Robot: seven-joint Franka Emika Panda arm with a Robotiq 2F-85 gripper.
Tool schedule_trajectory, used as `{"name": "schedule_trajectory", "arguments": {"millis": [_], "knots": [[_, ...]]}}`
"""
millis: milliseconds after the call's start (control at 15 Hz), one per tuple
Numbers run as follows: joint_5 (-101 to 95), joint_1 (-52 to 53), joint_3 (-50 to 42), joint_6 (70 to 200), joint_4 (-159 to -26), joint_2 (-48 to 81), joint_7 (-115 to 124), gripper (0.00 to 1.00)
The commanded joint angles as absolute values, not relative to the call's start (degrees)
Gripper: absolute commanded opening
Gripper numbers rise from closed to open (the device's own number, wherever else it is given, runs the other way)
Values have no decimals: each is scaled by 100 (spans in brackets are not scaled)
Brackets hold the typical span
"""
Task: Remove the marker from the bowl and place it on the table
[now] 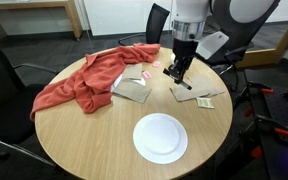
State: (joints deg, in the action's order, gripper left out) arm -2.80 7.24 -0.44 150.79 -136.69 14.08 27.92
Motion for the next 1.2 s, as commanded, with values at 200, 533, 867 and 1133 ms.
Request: {"name": "schedule_trajectory", "arguments": {"millis": [200,533,867,1133], "knots": [[-145,767,38,15045,-13063,2276,2308,5],[-137,837,47,15113,-12833,2754,2131,5],[-163,954,19,15129,-12666,3001,2125,5],[-306,1176,-166,15272,-12717,2924,2343,60]]}}
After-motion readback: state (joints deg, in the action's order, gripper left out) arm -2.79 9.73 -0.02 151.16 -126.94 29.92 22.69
